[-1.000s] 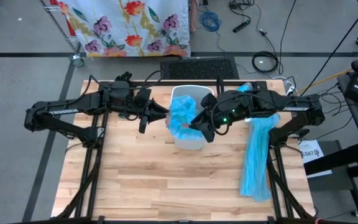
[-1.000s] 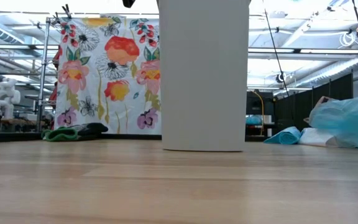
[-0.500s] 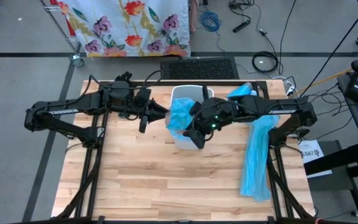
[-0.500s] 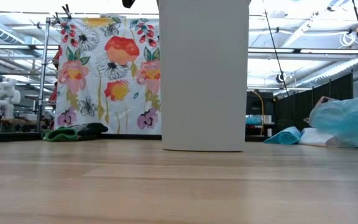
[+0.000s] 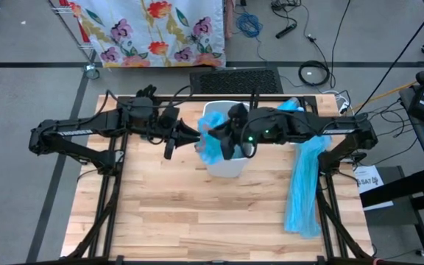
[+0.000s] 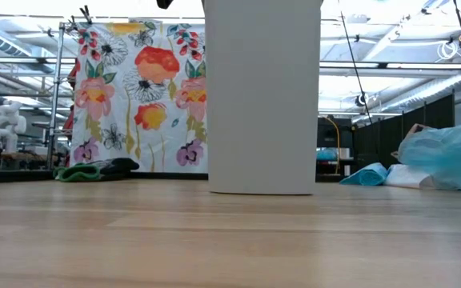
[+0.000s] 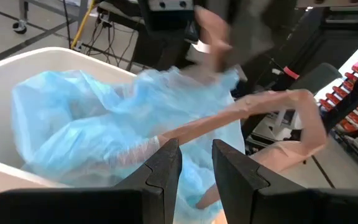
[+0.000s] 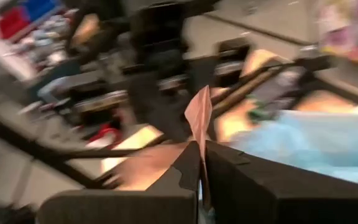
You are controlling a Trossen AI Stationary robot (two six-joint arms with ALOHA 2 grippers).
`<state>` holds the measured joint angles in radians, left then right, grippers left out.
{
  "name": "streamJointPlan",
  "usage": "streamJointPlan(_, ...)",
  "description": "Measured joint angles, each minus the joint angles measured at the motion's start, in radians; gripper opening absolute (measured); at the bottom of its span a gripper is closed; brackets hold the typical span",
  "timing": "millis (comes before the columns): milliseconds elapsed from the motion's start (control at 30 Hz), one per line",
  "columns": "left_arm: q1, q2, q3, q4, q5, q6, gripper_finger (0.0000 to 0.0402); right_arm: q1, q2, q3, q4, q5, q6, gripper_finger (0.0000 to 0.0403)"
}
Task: Place trash/remove bag and relplace
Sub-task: Close the trash bag
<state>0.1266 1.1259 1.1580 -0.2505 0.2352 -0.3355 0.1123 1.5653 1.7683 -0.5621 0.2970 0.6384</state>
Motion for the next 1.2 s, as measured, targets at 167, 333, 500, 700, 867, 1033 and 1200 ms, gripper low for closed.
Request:
streamJointPlan(167, -0.005, 0.000, 0.000, 0.000, 0.000, 0.001, 0.0097, -0.006, 0.021, 0.000, 0.024, -0.128, -0.038, 0.0004)
streamJointPlan(333, -0.005, 0.000, 0.000, 0.000, 0.000, 0.001, 0.0097, -0.006, 0.020, 0.000, 0.006, -0.177, -0.029, 0.0009)
streamJointPlan(500, -0.005, 0.000, 0.000, 0.000, 0.000, 0.000, 0.0097, -0.006, 0.022, 0.000, 0.029, -0.201, -0.026, 0.0047)
streamJointPlan(700, -0.005, 0.000, 0.000, 0.001, -0.007, -0.033, 0.0097, -0.003, 0.047, 0.000, 0.047, -0.202, -0.013, 0.0106)
streamJointPlan(867, -0.005, 0.011, 0.002, -0.003, -0.064, -0.050, 0.0097, -0.004, 0.056, 0.000, 0.066, -0.202, 0.008, 0.0139)
streamJointPlan(1033, -0.005, 0.023, 0.002, -0.019, -0.085, -0.052, 0.0097, -0.007, 0.056, 0.000, 0.097, -0.196, 0.030, 0.0150)
streamJointPlan(1200, -0.005, 0.046, 0.002, -0.025, -0.087, -0.053, 0.0097, -0.007, 0.055, 0.000, 0.110, -0.189, 0.030, 0.0151)
